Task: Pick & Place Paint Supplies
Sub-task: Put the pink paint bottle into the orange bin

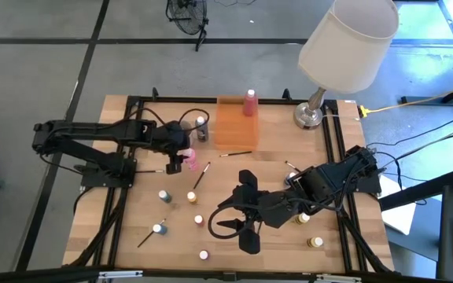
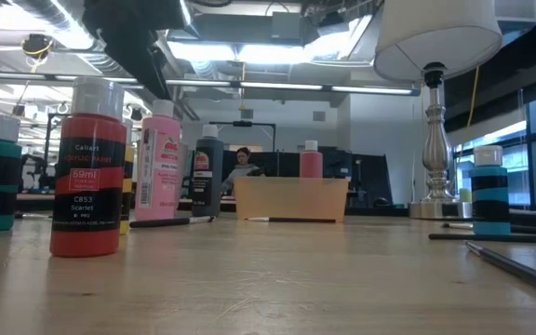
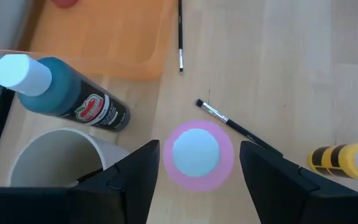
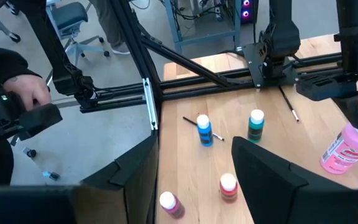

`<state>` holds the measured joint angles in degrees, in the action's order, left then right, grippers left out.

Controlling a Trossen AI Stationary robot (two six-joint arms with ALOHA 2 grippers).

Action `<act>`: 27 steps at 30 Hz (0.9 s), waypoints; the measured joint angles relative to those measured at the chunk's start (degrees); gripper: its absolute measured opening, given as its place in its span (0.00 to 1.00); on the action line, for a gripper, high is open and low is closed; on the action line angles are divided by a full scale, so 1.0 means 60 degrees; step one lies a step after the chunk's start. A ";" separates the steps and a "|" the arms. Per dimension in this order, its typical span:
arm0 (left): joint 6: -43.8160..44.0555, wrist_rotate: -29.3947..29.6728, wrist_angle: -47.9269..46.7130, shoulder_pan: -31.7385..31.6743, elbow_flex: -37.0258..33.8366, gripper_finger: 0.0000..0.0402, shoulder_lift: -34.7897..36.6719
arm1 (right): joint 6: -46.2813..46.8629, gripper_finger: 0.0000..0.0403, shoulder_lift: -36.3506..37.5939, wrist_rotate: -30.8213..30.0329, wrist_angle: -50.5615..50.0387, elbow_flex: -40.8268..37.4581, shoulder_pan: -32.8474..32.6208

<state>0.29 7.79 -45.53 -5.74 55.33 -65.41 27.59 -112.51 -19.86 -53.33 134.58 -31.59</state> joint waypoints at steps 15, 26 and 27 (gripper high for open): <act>-0.0003 0.0000 0.0089 0.0000 0.0000 0.53 -0.0728 | 0.0000 0.52 0.0000 0.0000 -0.0081 0.0000 0.0004; 0.0328 0.0000 0.0053 0.0000 0.0000 0.50 -0.0728 | 0.0000 0.52 0.0000 0.0000 -0.0079 0.0001 0.0004; 0.0336 0.0000 0.0049 0.0000 0.0000 0.48 -0.0728 | 0.0000 0.52 0.0000 0.0000 -0.0079 0.0001 0.0004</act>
<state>2.30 7.79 -45.23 -5.74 55.33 -69.78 27.59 -112.51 -19.86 -53.81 134.59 -31.57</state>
